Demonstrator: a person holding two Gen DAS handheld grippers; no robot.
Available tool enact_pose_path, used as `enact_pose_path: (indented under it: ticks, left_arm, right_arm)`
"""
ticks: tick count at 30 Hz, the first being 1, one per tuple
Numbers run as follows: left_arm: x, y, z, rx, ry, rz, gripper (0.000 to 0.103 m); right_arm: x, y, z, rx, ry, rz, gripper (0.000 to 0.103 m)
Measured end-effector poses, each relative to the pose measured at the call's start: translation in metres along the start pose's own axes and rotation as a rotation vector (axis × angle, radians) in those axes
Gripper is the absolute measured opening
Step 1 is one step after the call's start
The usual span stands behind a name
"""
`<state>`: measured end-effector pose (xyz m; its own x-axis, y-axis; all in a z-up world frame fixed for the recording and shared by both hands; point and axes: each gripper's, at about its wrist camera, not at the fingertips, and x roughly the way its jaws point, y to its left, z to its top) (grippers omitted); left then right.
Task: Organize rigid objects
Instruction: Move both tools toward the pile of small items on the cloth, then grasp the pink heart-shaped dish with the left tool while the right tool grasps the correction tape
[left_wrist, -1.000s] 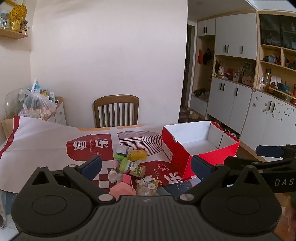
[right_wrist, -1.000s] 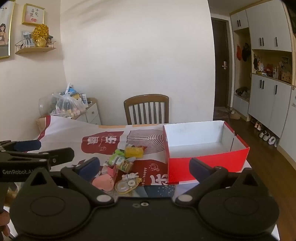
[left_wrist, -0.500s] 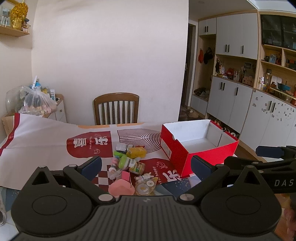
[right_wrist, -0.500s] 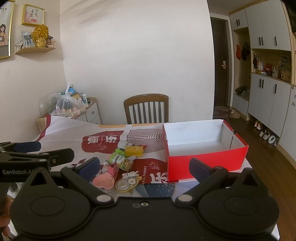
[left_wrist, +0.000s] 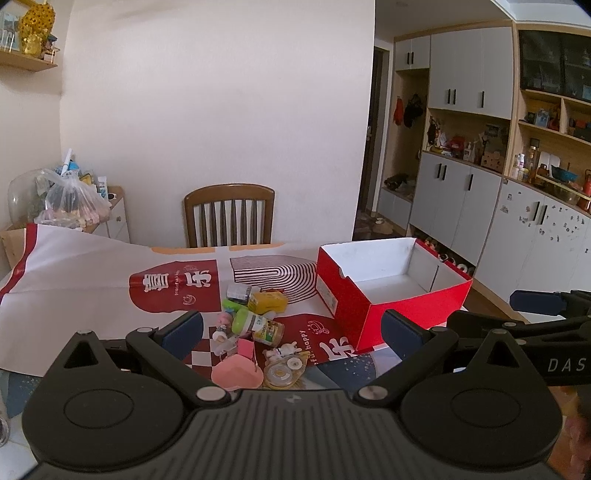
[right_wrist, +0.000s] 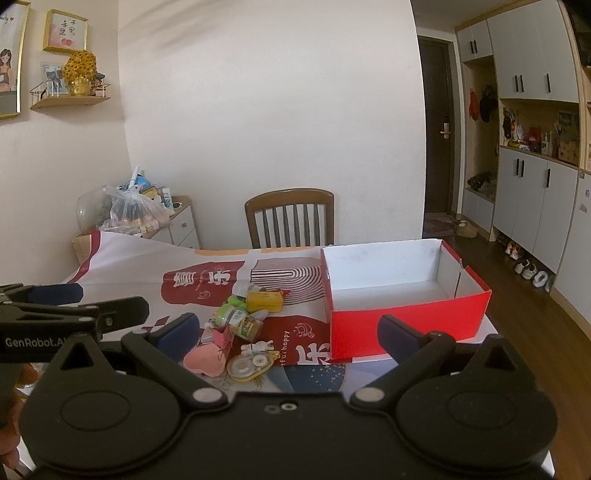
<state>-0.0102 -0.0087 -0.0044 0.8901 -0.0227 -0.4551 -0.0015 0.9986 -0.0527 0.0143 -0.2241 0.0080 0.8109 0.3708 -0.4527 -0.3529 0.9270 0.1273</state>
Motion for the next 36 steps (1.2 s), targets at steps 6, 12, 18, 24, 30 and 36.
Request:
enact_pose_path:
  ticks: [6, 12, 18, 24, 30, 36]
  left_arm:
    - [0.001, 0.005, -0.002, -0.007, 0.013, 0.012, 0.103]
    - [0.0, 0.014, -0.006, -0.031, 0.033, 0.014, 0.103]
    - [0.002, 0.02, -0.012, -0.047, 0.057, 0.015, 0.103]
    - [0.004, 0.024, -0.014, -0.051, 0.067, 0.022, 0.103]
    - [0.009, 0.027, -0.012, -0.045, 0.07, 0.047, 0.103]
    - [0.023, 0.033, -0.009, -0.048, 0.083, 0.064, 0.103]
  right_arm:
    - [0.002, 0.006, 0.003, -0.006, 0.021, 0.002, 0.103]
    - [0.005, 0.014, 0.003, -0.013, 0.051, 0.012, 0.103]
    - [0.008, 0.019, 0.002, -0.023, 0.077, 0.015, 0.103]
    - [0.012, 0.02, 0.002, -0.028, 0.084, 0.025, 0.103]
    - [0.024, 0.02, 0.003, -0.028, 0.091, 0.051, 0.103]
    - [0.041, 0.022, 0.004, -0.036, 0.102, 0.094, 0.103]
